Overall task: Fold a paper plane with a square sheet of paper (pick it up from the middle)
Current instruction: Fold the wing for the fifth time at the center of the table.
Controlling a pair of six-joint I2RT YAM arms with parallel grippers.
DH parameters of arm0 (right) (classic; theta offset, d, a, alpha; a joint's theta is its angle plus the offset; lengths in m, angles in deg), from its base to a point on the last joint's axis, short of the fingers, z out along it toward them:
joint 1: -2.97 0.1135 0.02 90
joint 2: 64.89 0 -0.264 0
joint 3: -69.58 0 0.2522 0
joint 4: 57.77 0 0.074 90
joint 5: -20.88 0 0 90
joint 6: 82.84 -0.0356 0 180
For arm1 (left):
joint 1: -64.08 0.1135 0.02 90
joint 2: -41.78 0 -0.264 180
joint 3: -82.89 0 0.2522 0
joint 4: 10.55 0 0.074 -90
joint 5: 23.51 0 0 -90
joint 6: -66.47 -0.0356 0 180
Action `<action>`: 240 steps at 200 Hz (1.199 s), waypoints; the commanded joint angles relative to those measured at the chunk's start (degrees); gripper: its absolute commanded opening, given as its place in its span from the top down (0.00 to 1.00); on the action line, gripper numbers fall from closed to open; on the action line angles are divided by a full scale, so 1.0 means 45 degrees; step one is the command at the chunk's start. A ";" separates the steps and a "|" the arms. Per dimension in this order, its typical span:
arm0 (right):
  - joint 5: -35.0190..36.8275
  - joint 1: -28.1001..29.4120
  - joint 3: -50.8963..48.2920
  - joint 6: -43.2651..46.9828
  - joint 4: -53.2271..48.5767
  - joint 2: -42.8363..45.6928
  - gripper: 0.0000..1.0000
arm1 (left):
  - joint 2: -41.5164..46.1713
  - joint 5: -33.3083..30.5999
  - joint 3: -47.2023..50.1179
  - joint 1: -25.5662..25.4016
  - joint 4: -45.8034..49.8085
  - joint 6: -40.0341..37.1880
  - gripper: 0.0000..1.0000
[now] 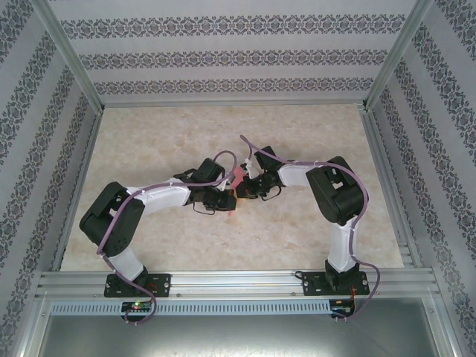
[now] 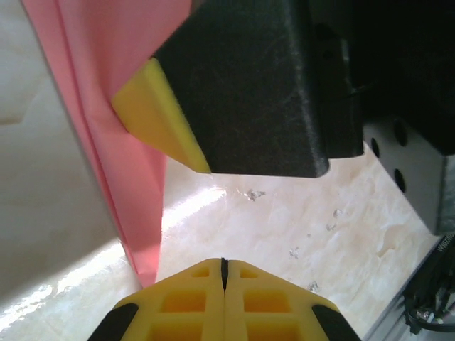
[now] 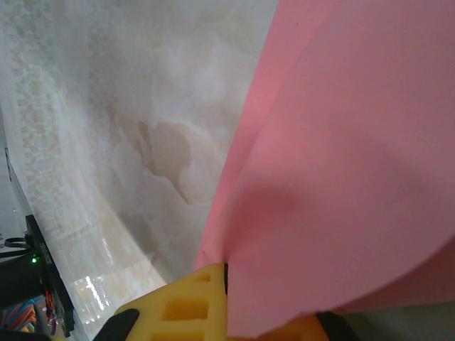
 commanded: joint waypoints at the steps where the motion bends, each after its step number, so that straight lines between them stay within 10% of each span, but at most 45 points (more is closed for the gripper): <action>1: 0.0953 -0.0055 -0.0538 -0.0090 -0.0363 -0.0313 1.00 | -0.0126 -0.0464 0.0361 -0.0135 -0.0741 0.0281 0.97; 240: 0.1013 -0.0072 -0.0868 -0.0451 -0.0202 -0.0215 1.00 | -0.1510 -0.0182 0.0515 -0.0376 -0.1222 -0.0072 1.00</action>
